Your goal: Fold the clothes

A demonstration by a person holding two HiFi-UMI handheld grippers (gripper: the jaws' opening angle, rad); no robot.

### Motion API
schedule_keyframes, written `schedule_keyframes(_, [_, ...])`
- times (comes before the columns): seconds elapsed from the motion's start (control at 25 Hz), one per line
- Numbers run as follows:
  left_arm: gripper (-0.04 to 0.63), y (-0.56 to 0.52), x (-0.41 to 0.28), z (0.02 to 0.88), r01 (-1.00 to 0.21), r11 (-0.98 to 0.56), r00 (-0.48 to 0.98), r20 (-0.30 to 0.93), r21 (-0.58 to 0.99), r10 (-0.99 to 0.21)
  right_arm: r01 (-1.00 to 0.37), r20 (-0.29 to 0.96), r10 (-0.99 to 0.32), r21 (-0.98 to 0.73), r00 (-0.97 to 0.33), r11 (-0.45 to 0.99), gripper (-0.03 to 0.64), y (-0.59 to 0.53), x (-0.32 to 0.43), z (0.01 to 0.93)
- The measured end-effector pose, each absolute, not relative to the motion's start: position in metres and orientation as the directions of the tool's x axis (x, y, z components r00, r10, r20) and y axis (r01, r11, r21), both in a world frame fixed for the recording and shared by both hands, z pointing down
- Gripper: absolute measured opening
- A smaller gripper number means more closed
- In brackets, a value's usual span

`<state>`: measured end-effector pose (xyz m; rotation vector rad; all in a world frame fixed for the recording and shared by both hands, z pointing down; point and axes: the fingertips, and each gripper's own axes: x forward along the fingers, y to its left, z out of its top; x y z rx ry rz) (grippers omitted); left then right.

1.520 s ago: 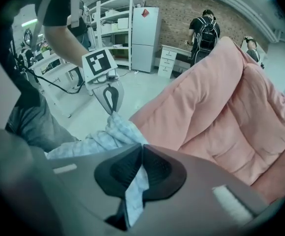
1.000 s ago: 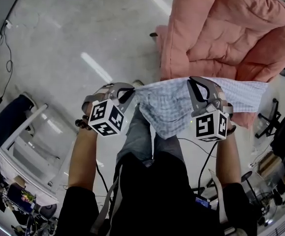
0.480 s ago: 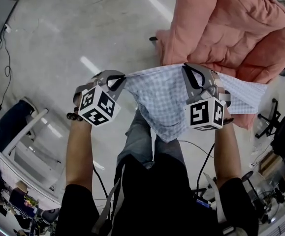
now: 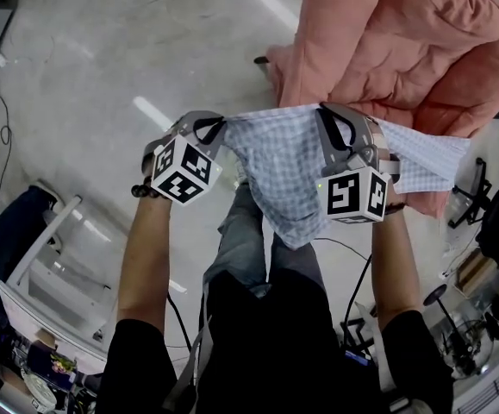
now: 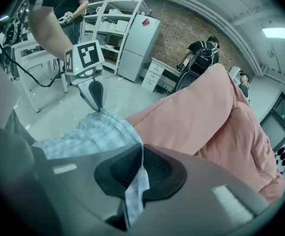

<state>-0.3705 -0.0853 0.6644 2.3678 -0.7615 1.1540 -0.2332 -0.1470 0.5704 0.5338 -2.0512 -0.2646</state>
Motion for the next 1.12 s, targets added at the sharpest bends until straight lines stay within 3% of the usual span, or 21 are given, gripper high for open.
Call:
schedule_keyframes(0.2, [0.044, -0.081, -0.356, 0.675, -0.636, -0.76, 0.513, 0.807, 0.129, -0.293, -0.289, 0.776, -0.468, 0.374, -0.423, 0.881, 0.037, -0.148, -0.231, 0.578])
schedule_keyframes(0.28, [0.105, -0.076, -0.353, 0.676, -0.628, -0.767, 0.52, 0.806, 0.134, -0.284, -0.313, 0.782, -0.466, 0.358, -0.414, 0.88, 0.072, -0.148, -0.228, 0.581])
schedule_keyframes(0.76, [0.105, -0.047, -0.304, 0.627, -0.669, -0.738, 0.526, 0.755, 0.082, -0.392, -0.311, 0.771, -0.426, 0.307, -0.473, 0.9, 0.181, -0.121, -0.193, 0.582])
schedule_keyframes(1.12, [0.098, -0.012, -0.197, 0.584, -0.716, -0.698, 0.454, 0.749, -0.016, -0.483, -0.273, 0.749, -0.406, 0.305, -0.523, 0.913, 0.189, -0.08, -0.079, 0.565])
